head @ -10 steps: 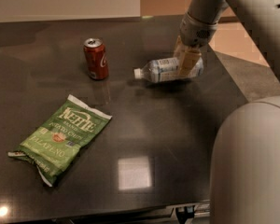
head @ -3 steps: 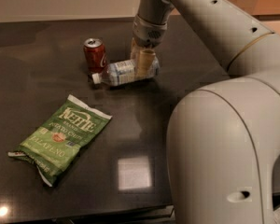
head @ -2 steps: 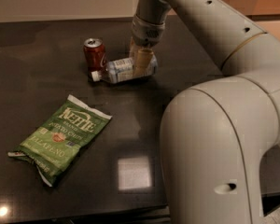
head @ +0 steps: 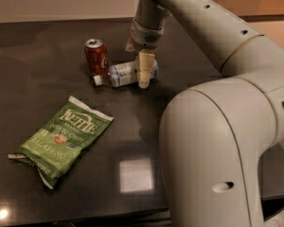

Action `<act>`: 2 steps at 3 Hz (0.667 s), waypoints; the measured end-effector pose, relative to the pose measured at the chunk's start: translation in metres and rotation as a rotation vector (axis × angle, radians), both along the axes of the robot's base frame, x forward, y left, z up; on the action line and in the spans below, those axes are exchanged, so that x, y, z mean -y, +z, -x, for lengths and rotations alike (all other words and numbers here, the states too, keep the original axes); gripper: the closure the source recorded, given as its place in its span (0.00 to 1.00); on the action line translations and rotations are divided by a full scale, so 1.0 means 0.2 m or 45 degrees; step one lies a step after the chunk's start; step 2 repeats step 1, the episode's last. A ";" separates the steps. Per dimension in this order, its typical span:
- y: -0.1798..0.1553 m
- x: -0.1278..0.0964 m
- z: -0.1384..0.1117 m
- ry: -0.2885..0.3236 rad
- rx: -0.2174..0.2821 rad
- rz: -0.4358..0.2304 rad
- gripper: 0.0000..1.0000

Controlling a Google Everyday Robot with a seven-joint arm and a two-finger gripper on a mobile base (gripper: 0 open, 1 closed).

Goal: Move blue plastic bottle near coke can

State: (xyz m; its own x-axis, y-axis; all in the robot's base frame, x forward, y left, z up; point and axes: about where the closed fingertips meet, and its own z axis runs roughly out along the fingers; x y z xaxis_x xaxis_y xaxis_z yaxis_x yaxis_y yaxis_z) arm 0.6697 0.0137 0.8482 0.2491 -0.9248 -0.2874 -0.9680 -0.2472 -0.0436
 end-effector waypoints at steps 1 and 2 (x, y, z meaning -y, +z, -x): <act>-0.01 -0.02 -0.02 -0.004 0.015 -0.011 0.00; -0.01 -0.02 -0.02 -0.004 0.015 -0.011 0.00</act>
Offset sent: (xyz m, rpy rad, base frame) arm 0.0000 0.0000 0.0000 0.0000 0.0000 0.0000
